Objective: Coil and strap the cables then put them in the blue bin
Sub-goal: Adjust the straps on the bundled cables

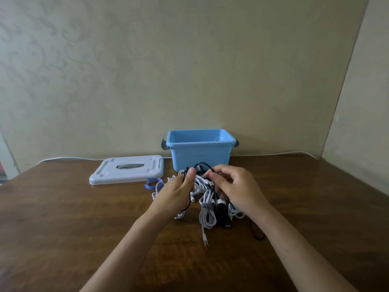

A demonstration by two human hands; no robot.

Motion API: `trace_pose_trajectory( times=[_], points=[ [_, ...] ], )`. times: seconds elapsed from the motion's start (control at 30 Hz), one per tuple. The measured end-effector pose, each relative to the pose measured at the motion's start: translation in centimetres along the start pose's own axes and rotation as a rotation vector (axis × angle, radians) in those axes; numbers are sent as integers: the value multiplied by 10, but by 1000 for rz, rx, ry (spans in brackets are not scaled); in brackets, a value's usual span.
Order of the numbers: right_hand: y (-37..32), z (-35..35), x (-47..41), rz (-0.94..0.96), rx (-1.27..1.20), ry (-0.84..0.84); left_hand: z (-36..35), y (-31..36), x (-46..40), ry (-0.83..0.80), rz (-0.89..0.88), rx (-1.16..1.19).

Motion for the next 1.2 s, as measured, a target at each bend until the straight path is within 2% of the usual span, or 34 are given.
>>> trace_pose_trajectory(
  times=[0.07, 0.17, 0.23, 0.4, 0.5, 0.67, 0.83, 1.0, 1.13, 1.2],
  points=[
    [-5, -13, 5, 58, 31, -23, -4, -2, 1, 0, 1, -45],
    [-9, -26, 10, 107, 71, -58, -12, 0, 4, -80, -49, 47],
    [-10, -28, 11, 114, 74, -76, -12, 0, 3, -73, -46, 116],
    [2, -28, 10, 35, 199, -177, 15, -3, -4, 178, 0, 277],
    [3, -37, 13, 41, 213, -262, 24, -5, -6, 242, -16, 302],
    [4, -64, 23, 116, 404, -401, 18, 13, 0, 206, -16, 559],
    [15, -49, 15, 104, 392, -330, 16, 14, 2, 90, 80, 734],
    [21, -27, 3, 88, 477, -325, 17, 18, 4, 4, 43, 627],
    [27, -2, -6, 77, 514, -212, 27, 23, 1, 30, -29, 511],
    [27, 5, -8, 65, 487, -146, 29, 23, 1, 46, -88, 362]
  ],
)
Point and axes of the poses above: each hand's wrist, its own x-axis away from the middle knuckle, its own z-axis out of the back of the hand, y = z × x, the point moved 7 cm from there along -x, towards the middle knuckle, and after that the axes turned 8 degrees about y, right-handed, at the moved point
